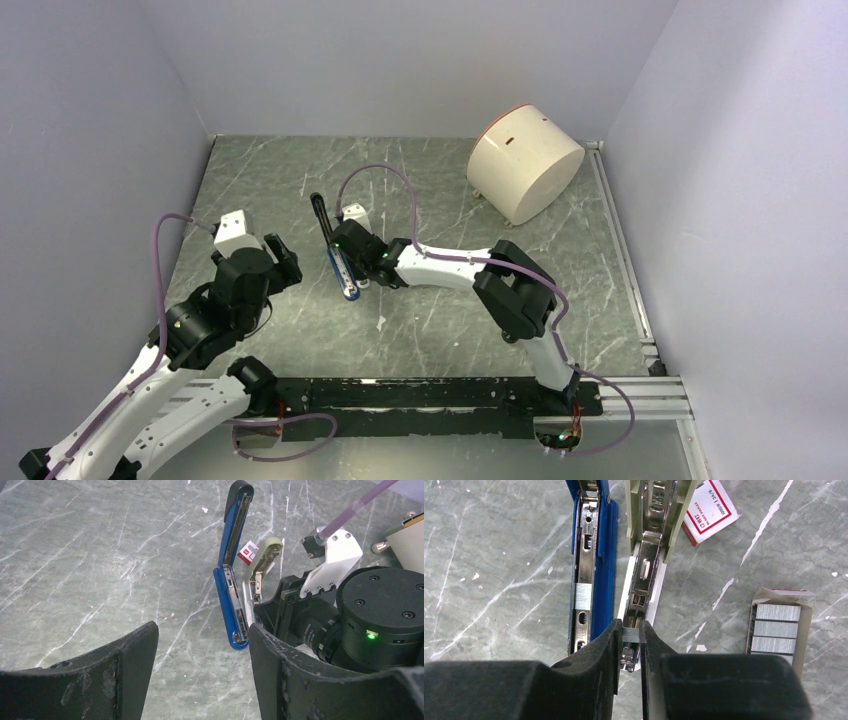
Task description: Load the staples into the stapler
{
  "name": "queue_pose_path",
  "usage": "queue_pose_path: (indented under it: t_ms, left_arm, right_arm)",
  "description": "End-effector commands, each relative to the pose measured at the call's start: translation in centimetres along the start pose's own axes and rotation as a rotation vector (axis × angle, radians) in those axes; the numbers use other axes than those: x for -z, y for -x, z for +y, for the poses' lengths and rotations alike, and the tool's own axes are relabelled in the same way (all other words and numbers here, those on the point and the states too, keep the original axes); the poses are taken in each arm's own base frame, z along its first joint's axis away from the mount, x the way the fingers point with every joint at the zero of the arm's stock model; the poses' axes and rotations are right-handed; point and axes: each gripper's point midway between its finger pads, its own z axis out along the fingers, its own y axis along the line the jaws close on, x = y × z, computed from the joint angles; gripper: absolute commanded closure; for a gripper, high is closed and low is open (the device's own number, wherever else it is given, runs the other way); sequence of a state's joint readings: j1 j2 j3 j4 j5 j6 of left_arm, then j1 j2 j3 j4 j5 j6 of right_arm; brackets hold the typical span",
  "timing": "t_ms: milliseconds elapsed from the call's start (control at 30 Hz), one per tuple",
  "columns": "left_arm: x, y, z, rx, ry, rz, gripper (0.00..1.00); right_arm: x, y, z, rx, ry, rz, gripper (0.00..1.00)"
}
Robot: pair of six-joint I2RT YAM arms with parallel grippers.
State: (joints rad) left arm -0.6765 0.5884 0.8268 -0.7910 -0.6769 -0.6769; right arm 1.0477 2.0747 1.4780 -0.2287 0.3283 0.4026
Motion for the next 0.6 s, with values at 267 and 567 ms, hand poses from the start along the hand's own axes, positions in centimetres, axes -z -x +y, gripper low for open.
queue_pose_path:
  t_ms: [267,567]
  left_arm:
    - [-0.21,0.08,0.25,-0.008,0.015,-0.008,0.28]
    - [-0.22,0.06,0.23,-0.009,0.015,-0.008,0.28]
  right_arm:
    - [0.63,-0.89,-0.18,-0.008,0.006,0.013,0.80]
    - [0.74,-1.38,-0.26,-0.006,0.009,0.027,0.79]
